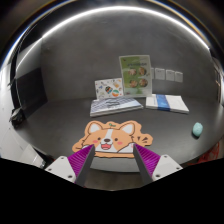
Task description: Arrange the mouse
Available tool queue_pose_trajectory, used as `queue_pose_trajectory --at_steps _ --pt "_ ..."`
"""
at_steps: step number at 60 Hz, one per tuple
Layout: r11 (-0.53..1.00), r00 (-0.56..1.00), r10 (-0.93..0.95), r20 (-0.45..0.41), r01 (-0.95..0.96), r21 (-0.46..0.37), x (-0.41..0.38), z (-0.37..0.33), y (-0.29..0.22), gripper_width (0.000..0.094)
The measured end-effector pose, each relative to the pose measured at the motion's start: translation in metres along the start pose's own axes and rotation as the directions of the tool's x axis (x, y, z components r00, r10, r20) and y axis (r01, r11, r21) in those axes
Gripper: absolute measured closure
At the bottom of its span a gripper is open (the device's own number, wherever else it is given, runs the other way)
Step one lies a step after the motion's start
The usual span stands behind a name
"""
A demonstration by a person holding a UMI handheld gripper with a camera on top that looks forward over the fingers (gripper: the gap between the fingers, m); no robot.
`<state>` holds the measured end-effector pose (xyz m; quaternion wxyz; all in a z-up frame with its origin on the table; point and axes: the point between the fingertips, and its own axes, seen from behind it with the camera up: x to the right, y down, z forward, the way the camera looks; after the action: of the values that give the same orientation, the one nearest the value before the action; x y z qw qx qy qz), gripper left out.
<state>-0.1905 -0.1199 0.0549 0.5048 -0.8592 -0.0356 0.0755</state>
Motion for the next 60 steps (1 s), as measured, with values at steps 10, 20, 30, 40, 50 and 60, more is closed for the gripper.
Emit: queue_pose_trajectory --at_steps 10,20,30,40,50,60 --pt "1.000 0.995 0.008 -0.096 -0.006 0.017 0.057 -0.009 0.000 0.0126" --pt "1.000 0.982 0.022 -0.189 -0.019 0.017 0.155 -0.027 0.003 0.0127" --pt "0.999 0.966 0.034 -0.257 -0.034 0.005 0.275 -0.016 0.014 0.0132" --pt "0.993 0.954 0.113 -0.278 -0.121 -0.013 0.368 0.012 0.018 0.0134" --pt "0.990 0.967 0.120 -0.225 -0.134 -0.049 0.398 0.050 0.006 0.0140" --pt "0.992 0.972 0.060 -0.228 -0.084 -0.099 0.410 0.089 -0.013 0.0159"
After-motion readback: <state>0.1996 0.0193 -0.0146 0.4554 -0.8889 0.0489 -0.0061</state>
